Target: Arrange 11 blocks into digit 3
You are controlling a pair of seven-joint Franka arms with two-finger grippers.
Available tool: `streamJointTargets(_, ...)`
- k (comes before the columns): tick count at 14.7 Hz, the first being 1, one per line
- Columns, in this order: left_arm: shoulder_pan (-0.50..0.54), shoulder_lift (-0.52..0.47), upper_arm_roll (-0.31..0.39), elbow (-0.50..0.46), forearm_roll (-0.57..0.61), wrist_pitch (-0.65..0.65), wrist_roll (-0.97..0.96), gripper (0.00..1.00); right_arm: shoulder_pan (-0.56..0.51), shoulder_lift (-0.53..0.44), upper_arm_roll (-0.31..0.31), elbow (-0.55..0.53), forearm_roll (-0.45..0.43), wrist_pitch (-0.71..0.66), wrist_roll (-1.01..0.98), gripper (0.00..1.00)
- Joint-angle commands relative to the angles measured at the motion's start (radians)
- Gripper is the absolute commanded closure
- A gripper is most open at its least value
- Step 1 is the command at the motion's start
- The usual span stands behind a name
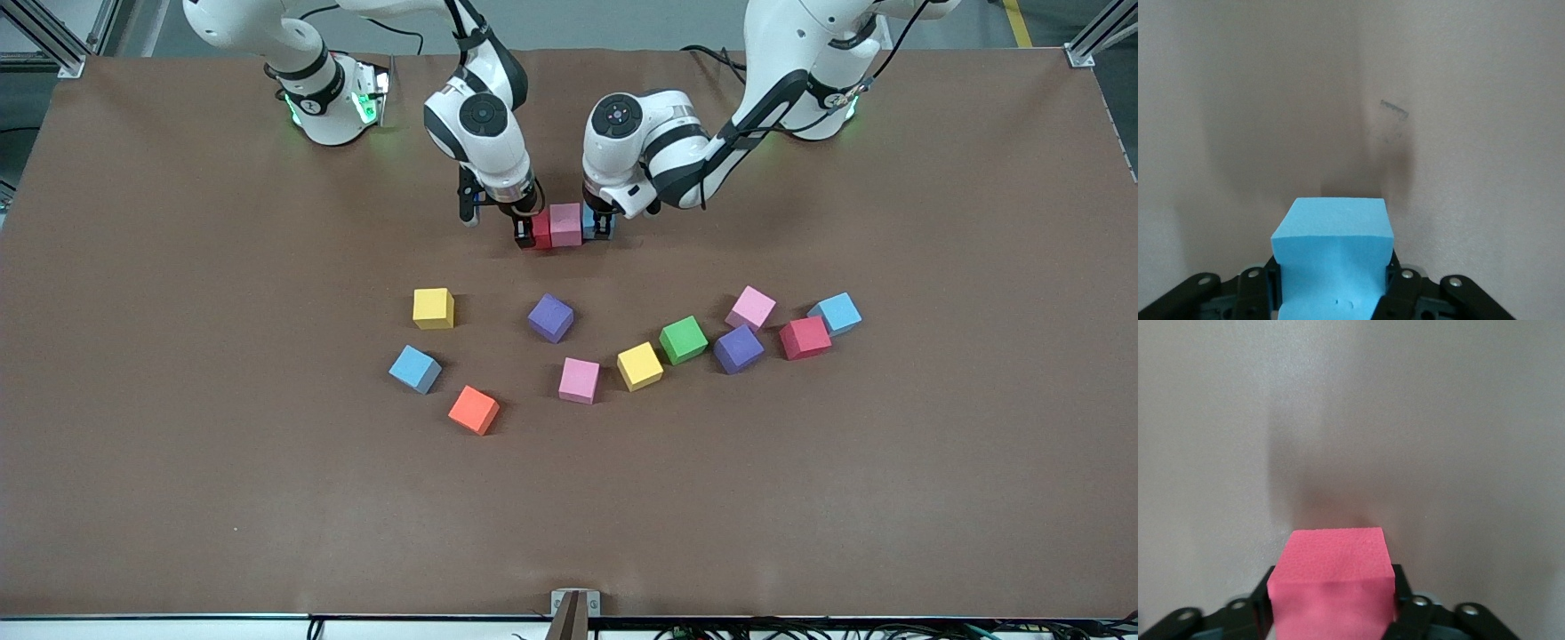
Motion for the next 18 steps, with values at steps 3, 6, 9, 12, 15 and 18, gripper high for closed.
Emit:
streamJointTargets(3, -0.018, 0.022, 0.000, 0.021, 0.027, 0.008, -0.176, 0.56, 0.010, 0.025, -0.007, 0.019, 0.020, 0.000, 0.000, 0.00)
streamJointTargets(6, -0.017, 0.021, 0.002, 0.021, 0.029, 0.008, -0.174, 0.55, 0.010, 0.007, -0.008, 0.019, 0.018, -0.036, -0.002, 0.00)
streamJointTargets(9, -0.014, 0.019, 0.002, 0.021, 0.027, 0.008, -0.174, 0.54, 0.010, -0.041, -0.008, 0.019, 0.018, -0.097, -0.005, 0.00)
streamJointTargets(12, -0.015, 0.019, 0.008, 0.029, 0.029, 0.008, -0.176, 0.54, 0.008, -0.101, -0.008, 0.021, 0.018, -0.159, -0.005, 0.00)
streamJointTargets(15, -0.017, 0.021, 0.009, 0.029, 0.029, 0.008, -0.176, 0.54, -0.001, -0.164, -0.020, 0.036, 0.018, -0.251, -0.041, 0.00)
streamJointTargets(18, -0.018, 0.021, 0.021, 0.034, 0.035, 0.008, -0.174, 0.54, -0.073, -0.156, -0.028, 0.164, 0.012, -0.392, -0.156, 0.00)
